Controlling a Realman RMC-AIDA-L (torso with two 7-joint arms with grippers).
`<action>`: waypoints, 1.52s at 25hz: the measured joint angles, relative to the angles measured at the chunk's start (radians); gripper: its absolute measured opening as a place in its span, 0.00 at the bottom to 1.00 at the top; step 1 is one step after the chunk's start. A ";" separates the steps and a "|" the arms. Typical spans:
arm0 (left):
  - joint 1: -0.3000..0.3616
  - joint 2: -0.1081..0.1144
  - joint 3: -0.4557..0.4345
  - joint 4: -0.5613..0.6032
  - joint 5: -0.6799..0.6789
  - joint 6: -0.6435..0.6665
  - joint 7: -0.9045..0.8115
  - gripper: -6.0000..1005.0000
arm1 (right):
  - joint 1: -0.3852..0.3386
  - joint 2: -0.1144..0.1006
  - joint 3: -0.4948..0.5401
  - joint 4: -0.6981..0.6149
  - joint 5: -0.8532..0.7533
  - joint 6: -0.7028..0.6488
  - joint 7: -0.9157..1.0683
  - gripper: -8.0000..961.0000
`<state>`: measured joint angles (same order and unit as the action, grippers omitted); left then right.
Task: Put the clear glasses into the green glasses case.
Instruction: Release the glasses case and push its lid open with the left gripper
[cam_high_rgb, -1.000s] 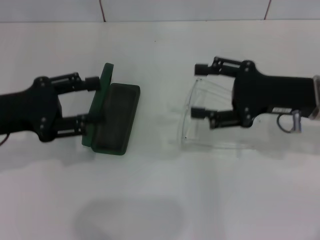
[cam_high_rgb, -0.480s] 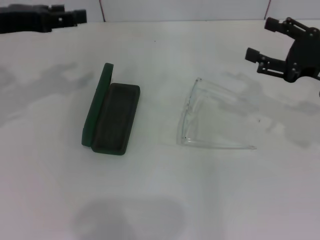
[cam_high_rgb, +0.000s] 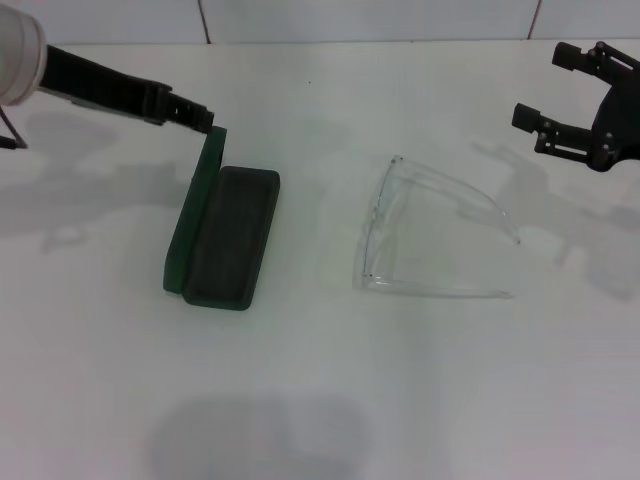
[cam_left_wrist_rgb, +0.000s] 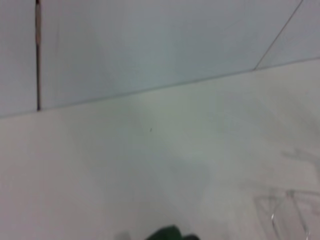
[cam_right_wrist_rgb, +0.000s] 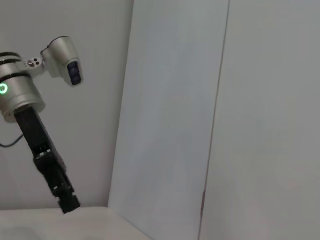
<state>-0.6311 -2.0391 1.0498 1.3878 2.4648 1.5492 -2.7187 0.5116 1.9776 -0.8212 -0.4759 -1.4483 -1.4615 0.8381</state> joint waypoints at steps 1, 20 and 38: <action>-0.001 -0.001 0.011 0.006 0.012 0.004 -0.013 0.65 | 0.000 0.000 0.000 0.000 0.000 0.000 -0.004 0.88; -0.012 -0.047 0.088 -0.092 0.187 -0.037 -0.086 0.65 | -0.007 0.001 0.000 0.010 -0.007 -0.012 -0.055 0.88; -0.034 -0.047 0.102 -0.098 0.180 -0.038 -0.098 0.65 | -0.020 0.000 0.001 0.010 -0.003 -0.025 -0.060 0.88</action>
<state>-0.6650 -2.0861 1.1519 1.2894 2.6444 1.5113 -2.8167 0.4912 1.9777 -0.8199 -0.4662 -1.4509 -1.4870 0.7777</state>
